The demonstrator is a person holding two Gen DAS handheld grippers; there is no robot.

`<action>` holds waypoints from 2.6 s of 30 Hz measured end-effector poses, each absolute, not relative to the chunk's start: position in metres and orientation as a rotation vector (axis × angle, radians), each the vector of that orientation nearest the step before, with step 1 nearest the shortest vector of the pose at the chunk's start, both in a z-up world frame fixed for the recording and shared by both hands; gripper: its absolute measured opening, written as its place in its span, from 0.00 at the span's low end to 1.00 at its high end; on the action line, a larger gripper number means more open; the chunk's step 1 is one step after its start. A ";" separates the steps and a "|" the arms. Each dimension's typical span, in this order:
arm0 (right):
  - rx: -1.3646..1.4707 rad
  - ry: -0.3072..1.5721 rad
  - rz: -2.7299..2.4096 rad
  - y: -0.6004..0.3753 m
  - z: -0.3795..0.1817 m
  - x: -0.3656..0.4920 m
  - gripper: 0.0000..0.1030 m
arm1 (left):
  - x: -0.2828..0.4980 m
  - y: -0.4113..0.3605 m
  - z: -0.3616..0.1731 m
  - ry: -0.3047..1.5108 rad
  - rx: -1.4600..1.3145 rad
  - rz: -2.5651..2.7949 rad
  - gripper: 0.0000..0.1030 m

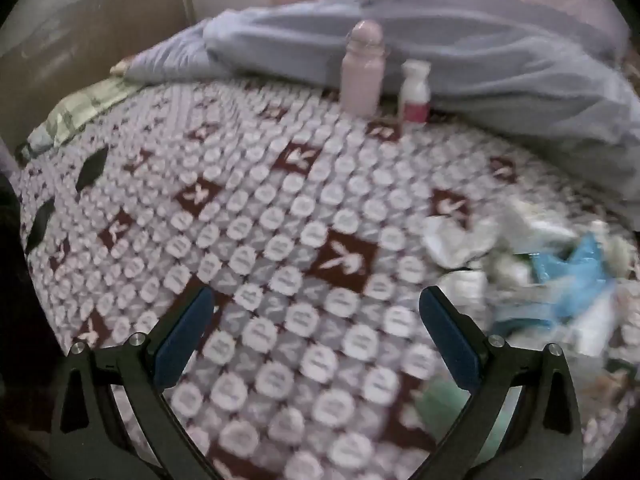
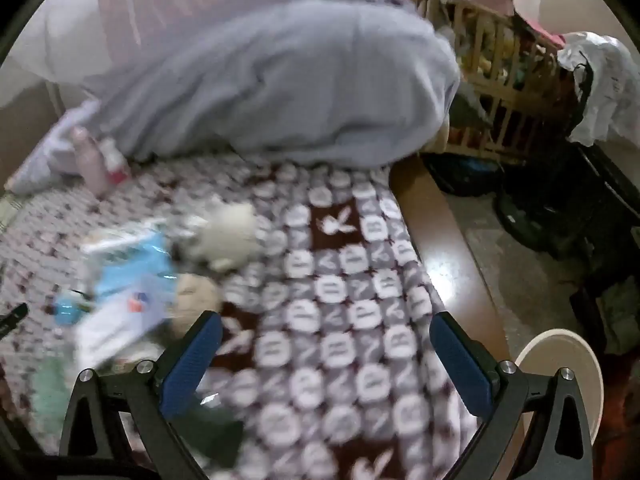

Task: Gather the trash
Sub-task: 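Move both tools over the pile of trash on the blanket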

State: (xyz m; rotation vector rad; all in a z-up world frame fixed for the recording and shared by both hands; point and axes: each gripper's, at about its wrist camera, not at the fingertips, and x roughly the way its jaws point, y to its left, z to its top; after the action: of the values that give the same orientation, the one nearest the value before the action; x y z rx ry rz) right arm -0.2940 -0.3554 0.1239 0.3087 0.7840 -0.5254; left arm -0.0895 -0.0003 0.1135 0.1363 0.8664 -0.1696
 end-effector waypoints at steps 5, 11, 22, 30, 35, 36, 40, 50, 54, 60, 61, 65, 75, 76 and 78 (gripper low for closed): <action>0.279 0.711 -0.471 -0.322 0.157 -0.302 1.00 | -0.132 -0.008 0.148 0.780 0.115 -0.245 0.99; 0.256 0.618 -0.435 -0.289 0.172 -0.324 1.00 | -0.169 -0.027 0.171 0.717 0.119 -0.288 0.99; 0.183 0.559 -0.453 -0.267 0.188 -0.337 1.00 | -0.203 -0.045 0.190 0.640 0.124 -0.330 0.99; 0.191 0.555 -0.463 -0.267 0.190 -0.339 1.00 | -0.213 -0.052 0.192 0.626 0.124 -0.350 0.99; 0.178 0.556 -0.472 -0.266 0.191 -0.339 1.00 | -0.215 -0.054 0.192 0.631 0.122 -0.359 0.99; 0.175 0.556 -0.474 -0.266 0.191 -0.339 1.00 | -0.215 -0.055 0.191 0.633 0.123 -0.359 0.99; 0.173 0.557 -0.477 -0.267 0.191 -0.339 1.00 | -0.215 -0.054 0.190 0.640 0.119 -0.360 0.99; 0.168 0.560 -0.483 -0.267 0.191 -0.339 1.00 | -0.216 -0.051 0.191 0.633 0.104 -0.359 0.99; 0.175 0.564 -0.485 -0.270 0.189 -0.338 1.00 | -0.215 -0.049 0.191 0.638 0.107 -0.351 0.99; 0.179 0.564 -0.487 -0.273 0.188 -0.337 1.00 | -0.212 -0.045 0.191 0.642 0.116 -0.345 0.99; 0.179 0.564 -0.487 -0.273 0.188 -0.337 1.00 | -0.211 -0.045 0.191 0.645 0.116 -0.345 0.99; 0.179 0.570 -0.486 -0.274 0.186 -0.338 1.00 | -0.211 -0.043 0.188 0.656 0.121 -0.345 0.99; 0.176 0.593 -0.482 -0.275 0.181 -0.334 1.00 | -0.205 -0.026 0.182 0.676 0.133 -0.326 0.99; 0.179 0.596 -0.482 -0.276 0.180 -0.334 1.00 | -0.204 -0.023 0.181 0.681 0.132 -0.322 0.99; 0.182 0.600 -0.482 -0.277 0.180 -0.334 1.00 | -0.202 -0.017 0.179 0.688 0.132 -0.317 0.99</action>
State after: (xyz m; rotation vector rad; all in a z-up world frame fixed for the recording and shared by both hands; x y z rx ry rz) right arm -0.3344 -0.2767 0.1795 0.1824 0.5998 -0.4823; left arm -0.2019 -0.0165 0.1793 0.1318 0.6884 -0.3173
